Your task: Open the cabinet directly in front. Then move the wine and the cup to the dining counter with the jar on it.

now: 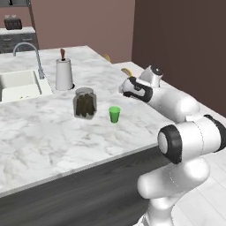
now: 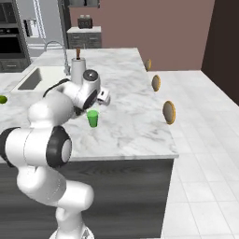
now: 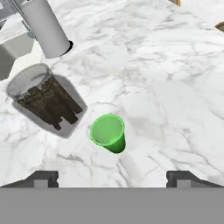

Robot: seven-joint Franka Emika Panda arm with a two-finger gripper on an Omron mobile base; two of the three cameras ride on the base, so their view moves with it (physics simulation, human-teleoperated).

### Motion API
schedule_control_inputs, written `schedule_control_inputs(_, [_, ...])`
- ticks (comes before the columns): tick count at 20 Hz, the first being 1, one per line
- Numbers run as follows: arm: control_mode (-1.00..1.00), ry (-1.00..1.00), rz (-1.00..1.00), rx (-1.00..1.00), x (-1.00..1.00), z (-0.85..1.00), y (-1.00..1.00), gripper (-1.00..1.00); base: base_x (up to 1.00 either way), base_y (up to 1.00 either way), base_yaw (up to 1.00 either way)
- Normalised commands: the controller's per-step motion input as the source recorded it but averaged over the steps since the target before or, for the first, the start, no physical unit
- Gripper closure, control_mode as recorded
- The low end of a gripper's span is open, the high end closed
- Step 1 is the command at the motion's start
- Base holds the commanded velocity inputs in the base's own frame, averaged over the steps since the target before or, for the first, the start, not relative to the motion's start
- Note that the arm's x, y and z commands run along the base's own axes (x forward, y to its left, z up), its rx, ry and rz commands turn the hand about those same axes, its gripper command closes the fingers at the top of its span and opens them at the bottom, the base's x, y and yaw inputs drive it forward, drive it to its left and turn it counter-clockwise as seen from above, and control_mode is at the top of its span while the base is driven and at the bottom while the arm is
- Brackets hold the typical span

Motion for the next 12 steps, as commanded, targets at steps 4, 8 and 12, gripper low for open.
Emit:
schedule_control_inputs(4, [-1.00,-0.02,0.00,-0.05,-1.00,1.00,-0.39,-1.00,0.00,0.00,0.00])
schedule_control_inputs(8, [-1.00,0.00,0.00,-0.13,-1.00,1.00,-0.06,-1.00,0.00,0.00,0.00])
schedule_control_inputs(12, [-1.00,-0.17,0.01,-0.10,-1.00,0.94,-0.04,-1.00,0.00,0.00,0.00])
